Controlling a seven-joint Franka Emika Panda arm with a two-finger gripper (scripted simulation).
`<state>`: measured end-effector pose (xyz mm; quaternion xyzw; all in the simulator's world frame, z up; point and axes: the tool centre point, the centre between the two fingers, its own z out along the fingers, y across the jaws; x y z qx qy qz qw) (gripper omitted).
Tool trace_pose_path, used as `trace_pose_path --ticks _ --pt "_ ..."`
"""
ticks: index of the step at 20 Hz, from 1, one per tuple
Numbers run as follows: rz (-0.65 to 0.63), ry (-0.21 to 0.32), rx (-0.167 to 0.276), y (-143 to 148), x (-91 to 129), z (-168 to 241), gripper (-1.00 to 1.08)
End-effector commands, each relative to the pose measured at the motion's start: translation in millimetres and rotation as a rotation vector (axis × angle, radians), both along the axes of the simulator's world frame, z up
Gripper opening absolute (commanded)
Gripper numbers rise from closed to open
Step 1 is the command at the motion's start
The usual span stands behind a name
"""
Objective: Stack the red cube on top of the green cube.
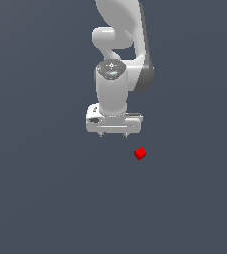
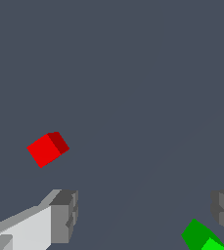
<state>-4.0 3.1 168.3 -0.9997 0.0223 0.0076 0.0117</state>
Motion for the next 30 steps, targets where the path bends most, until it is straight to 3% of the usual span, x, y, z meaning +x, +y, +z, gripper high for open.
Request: trace_pose_path --ticks 1,9,22,30 --pt "0.0 0.0 0.0 0.0 0.0 0.0 1.0" --pt "0.084 -0.003 -0.002 17.9 6.2 -13.9 1.0" --pt "0.502 -0.018 -0.013 110.4 13.6 -82.4 1.0" --pt "0.597 -0.021 -0.018 130.6 9.2 -98.2 1.0"
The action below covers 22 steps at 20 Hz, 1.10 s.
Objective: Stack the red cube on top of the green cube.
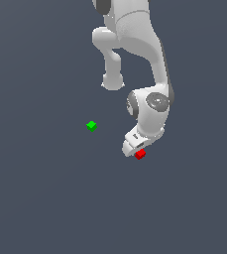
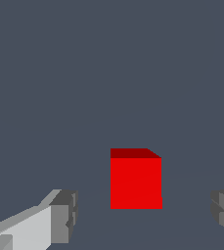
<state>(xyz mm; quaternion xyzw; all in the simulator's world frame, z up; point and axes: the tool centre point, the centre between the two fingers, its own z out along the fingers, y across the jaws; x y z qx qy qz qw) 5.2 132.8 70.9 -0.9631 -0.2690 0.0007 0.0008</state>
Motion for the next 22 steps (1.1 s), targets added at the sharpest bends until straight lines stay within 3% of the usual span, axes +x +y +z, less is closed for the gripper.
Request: trace_pose_path --ticks 1,18,19,22 --pt "0.0 0.0 0.0 0.0 0.0 0.0 1.0" --pt "0.008 -0.002 -0.001 0.7 -0.2 -51.0 1.0" --pt "0.008 -0.002 -0.001 0.7 -0.2 -51.0 -1.0" --pt "0.008 -0.002 -0.001 0.7 -0.2 -51.0 -1.0"
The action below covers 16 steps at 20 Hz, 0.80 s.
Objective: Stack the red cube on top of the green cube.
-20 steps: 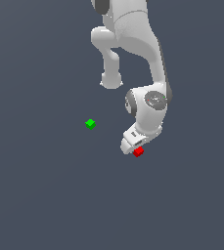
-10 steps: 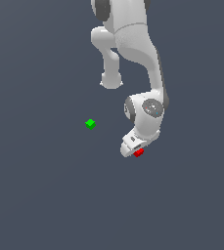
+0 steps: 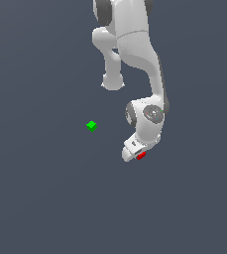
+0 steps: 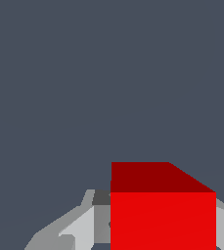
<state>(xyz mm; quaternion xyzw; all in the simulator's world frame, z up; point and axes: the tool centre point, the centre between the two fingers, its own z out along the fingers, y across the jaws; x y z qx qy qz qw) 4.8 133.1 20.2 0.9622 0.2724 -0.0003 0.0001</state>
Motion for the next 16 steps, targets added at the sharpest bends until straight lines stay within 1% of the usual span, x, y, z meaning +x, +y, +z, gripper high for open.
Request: trace_pose_path --ticks 1,10,16 --pt "0.001 -0.001 0.0 0.5 0.2 -0.3 -1.0" --pt "0.001 -0.001 0.0 0.4 0.0 2.7 -1.0" --pt "0.001 -0.001 0.0 0.1 -0.7 24.6 -1.0"
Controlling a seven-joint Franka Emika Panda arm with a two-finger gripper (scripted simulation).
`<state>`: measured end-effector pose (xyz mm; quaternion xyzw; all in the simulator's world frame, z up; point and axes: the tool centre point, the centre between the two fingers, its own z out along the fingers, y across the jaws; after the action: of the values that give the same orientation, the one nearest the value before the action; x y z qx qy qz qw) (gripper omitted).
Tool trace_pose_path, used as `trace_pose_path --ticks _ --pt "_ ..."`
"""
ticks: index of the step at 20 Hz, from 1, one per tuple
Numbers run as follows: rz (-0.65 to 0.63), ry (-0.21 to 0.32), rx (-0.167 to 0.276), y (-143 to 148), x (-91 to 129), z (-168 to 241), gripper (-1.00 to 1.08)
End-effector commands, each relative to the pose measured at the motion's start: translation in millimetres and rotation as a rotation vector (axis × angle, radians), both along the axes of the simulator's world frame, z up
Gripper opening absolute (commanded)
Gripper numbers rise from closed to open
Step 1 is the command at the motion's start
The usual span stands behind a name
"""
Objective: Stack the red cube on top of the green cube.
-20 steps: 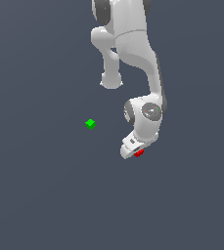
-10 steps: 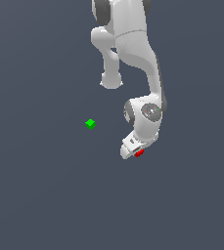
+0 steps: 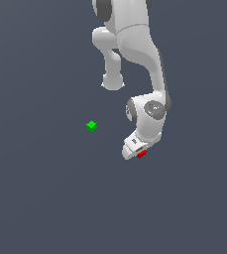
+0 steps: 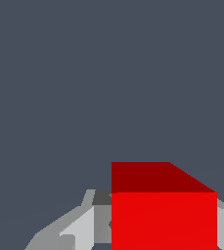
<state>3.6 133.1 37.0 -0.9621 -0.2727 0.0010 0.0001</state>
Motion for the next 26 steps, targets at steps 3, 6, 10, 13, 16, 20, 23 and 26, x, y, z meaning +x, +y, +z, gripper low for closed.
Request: trace_pose_path --ticks 3,6,10,13,16,20,23,26 --pt "0.0 -0.002 0.0 0.2 0.0 27.8 -1.0" --pt "0.0 -0.002 0.0 0.1 -0.3 49.5 -1.0" --pt "0.0 -0.002 0.0 0.3 -0.1 70.6 -1.0" --pt "0.0 -0.002 0.0 0.3 0.5 80.0 -1.0" --pt "0.0 -0.002 0.0 0.4 0.9 83.0 -1.0" --pt "0.0 -0.003 0.0 -1.1 -0.1 81.1 -1.0" --pt "0.0 -0.003 0.0 -5.8 -3.5 80.1 -1.0" --pt "0.0 -0.003 0.0 -13.6 -9.1 78.3 -1.0"
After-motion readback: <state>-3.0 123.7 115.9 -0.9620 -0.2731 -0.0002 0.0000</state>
